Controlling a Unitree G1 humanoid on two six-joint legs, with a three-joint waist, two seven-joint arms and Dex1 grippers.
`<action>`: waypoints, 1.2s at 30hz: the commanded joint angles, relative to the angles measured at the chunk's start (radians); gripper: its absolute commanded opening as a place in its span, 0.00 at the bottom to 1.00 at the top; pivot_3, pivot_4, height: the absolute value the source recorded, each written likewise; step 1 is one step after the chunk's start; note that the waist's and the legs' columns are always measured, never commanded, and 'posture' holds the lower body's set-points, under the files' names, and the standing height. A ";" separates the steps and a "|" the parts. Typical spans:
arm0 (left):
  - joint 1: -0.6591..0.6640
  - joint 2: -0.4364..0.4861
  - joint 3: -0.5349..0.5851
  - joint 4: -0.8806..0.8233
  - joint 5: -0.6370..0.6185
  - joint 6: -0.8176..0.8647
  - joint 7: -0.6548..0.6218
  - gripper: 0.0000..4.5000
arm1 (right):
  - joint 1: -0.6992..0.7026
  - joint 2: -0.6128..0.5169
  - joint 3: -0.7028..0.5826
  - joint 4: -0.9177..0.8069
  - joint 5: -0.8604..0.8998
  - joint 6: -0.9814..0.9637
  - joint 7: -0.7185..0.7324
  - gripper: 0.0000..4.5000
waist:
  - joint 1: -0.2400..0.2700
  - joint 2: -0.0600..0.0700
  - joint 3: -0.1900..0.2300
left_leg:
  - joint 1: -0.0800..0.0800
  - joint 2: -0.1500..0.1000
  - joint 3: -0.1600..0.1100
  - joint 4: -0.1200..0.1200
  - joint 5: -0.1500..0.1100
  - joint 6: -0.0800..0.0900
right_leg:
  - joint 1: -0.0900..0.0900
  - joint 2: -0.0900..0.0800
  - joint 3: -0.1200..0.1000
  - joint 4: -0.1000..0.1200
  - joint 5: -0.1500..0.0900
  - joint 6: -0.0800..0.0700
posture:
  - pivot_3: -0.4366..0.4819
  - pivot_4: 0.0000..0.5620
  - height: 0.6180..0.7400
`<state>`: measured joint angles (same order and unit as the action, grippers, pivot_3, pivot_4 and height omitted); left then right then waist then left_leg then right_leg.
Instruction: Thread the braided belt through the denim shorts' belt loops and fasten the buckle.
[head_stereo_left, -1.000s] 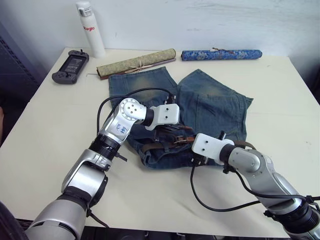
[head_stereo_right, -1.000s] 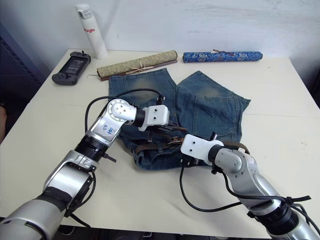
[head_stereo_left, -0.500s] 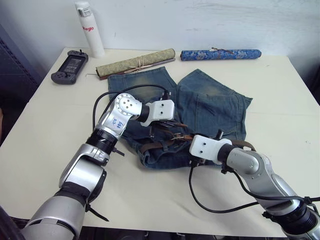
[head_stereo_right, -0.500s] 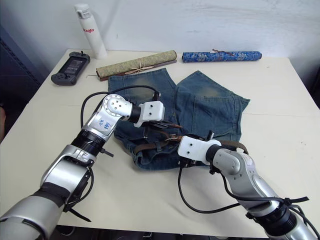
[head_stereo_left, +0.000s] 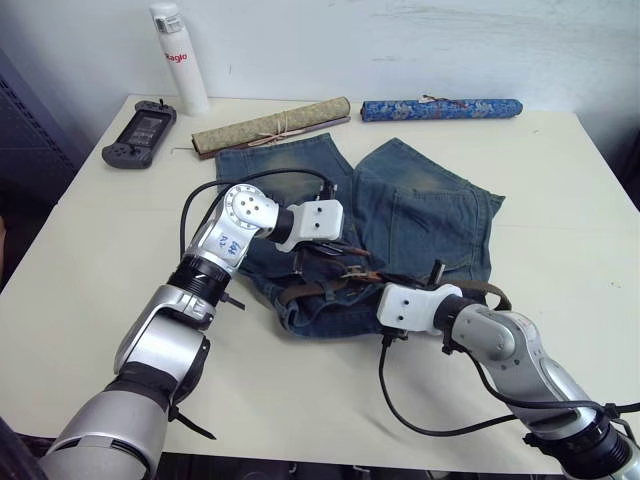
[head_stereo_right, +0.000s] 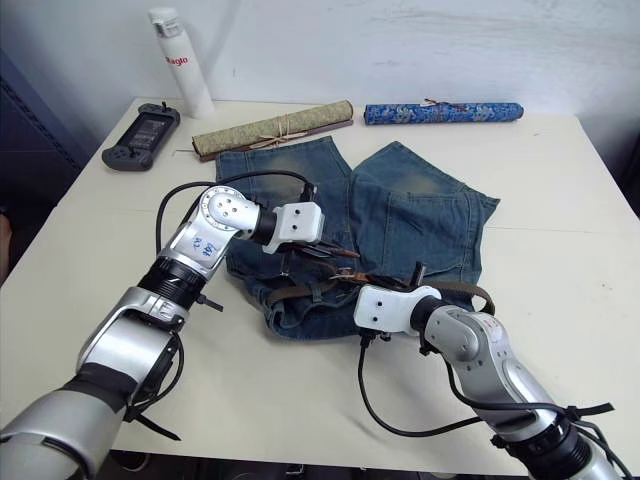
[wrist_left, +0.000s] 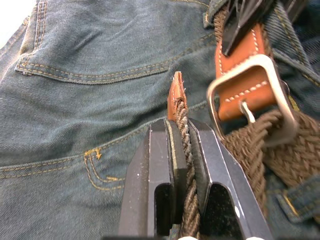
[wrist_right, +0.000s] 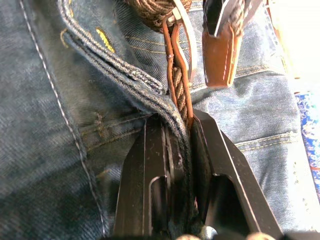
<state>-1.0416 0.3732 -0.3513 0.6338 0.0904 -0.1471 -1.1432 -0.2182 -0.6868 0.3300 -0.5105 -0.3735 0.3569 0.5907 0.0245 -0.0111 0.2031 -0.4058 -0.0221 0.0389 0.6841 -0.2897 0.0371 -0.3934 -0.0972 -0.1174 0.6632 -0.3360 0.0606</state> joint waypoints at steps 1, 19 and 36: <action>-0.041 0.026 0.046 0.008 -0.035 -0.072 -0.036 0.00 | -0.003 0.031 -0.071 -0.032 0.015 0.056 0.000 0.00 | 0.000 0.000 0.000 | 0.000 0.000 0.000 0.000 0.000 0.000 | 0.000 0.000 0.000 0.000 0.000 0.000 | 0.48 0.27 0.56; -0.069 0.020 0.014 0.165 0.012 -0.357 -0.100 0.00 | -0.030 0.072 -0.096 -0.046 0.006 0.114 -0.012 0.00 | 0.000 0.000 0.000 | 0.000 0.000 0.000 0.000 0.000 0.000 | 0.000 0.000 0.000 0.001 0.000 0.000 | 0.48 0.27 0.56; -0.093 -0.058 0.023 0.195 0.002 -0.336 -0.085 0.00 | -0.048 0.088 -0.064 -0.063 0.004 0.099 -0.008 0.00 | 0.000 0.000 0.000 | 0.000 0.000 0.000 0.000 0.000 0.000 | 0.000 0.000 0.000 0.001 0.000 0.000 | 0.48 0.27 0.56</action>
<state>-1.1179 0.3277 -0.3341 0.8403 0.1002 -0.4872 -1.2309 -0.2494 -0.6089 0.2967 -0.5267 -0.3609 0.4674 0.5977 0.0245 -0.0112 0.2031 -0.4060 -0.0224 0.0390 0.6841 -0.2898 0.0372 -0.3934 -0.0973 -0.1177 0.6642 -0.3360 0.0606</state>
